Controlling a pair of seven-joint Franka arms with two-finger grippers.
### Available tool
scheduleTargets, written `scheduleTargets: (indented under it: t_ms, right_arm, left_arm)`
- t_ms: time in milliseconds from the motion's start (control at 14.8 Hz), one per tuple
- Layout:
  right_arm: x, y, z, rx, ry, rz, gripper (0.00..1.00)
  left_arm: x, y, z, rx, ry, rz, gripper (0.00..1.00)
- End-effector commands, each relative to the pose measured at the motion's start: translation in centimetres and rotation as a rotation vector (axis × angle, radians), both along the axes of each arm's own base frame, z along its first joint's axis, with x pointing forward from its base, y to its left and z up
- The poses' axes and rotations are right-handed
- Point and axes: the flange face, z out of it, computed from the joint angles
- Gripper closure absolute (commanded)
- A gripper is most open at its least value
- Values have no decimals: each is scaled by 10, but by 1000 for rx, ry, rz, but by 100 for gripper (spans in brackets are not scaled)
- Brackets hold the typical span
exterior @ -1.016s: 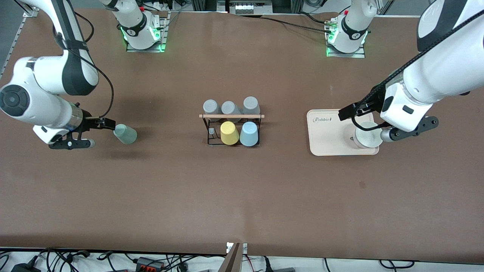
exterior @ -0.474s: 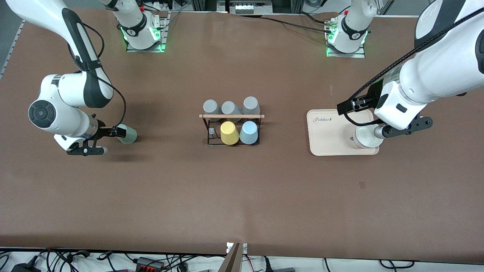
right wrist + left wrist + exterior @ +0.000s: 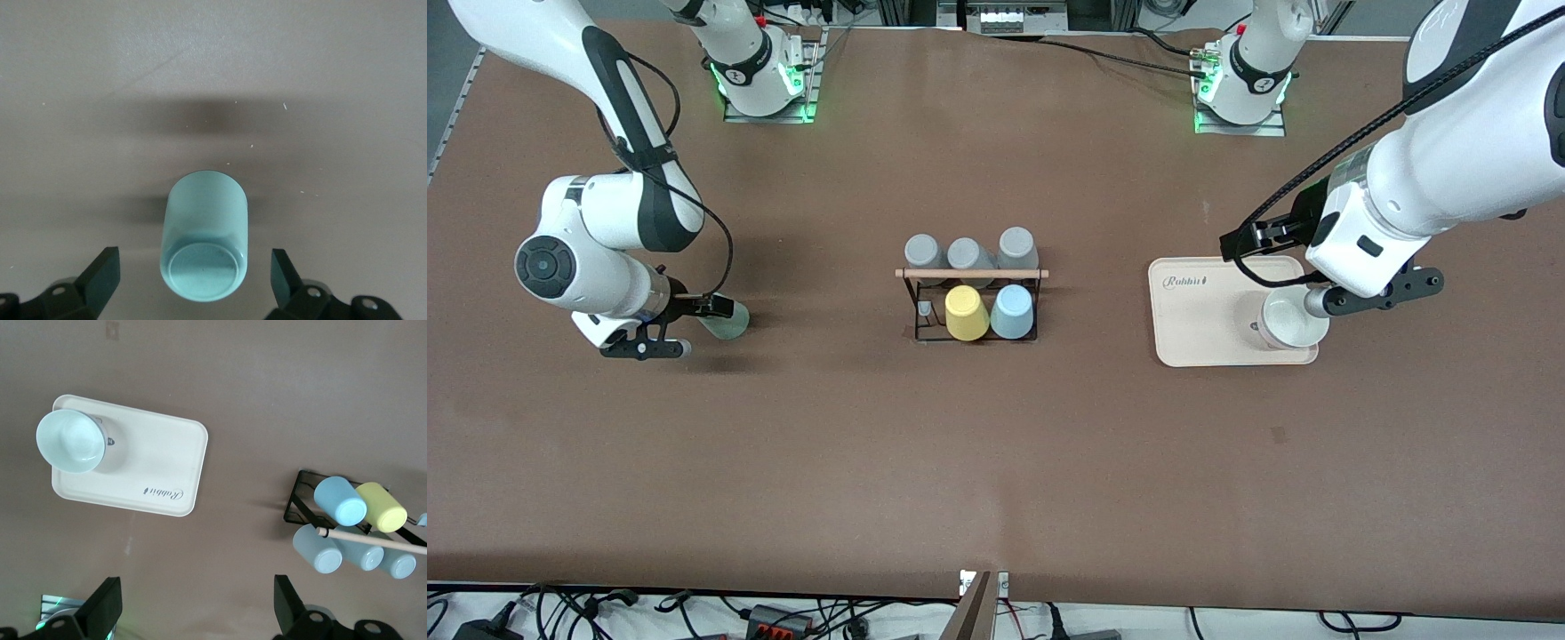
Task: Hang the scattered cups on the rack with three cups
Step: 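Retract the left gripper while the right gripper reaches the mint cup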
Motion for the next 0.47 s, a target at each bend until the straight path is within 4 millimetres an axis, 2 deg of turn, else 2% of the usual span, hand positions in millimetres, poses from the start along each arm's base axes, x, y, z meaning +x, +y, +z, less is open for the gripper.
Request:
scheduleTargets:
  t_ms: [0,203,339,406]
  right_arm:
    - [-7,-1,-7,8,-15,-27,0]
    - [-8,0,-18,8,-7,-24,0]
    - [-9,0,-24,8,1,-24,0]
    - [-9,0,-25,8,2,-24,0]
  left_arm:
    - [-33,6,4,41,-6,-25,0]
    - [-56,11,-1,62,-67,-37,0]
    - [-79,21,-9,54,-96,-120,0]
    - [-84,29,-8,55,-102,-114,0]
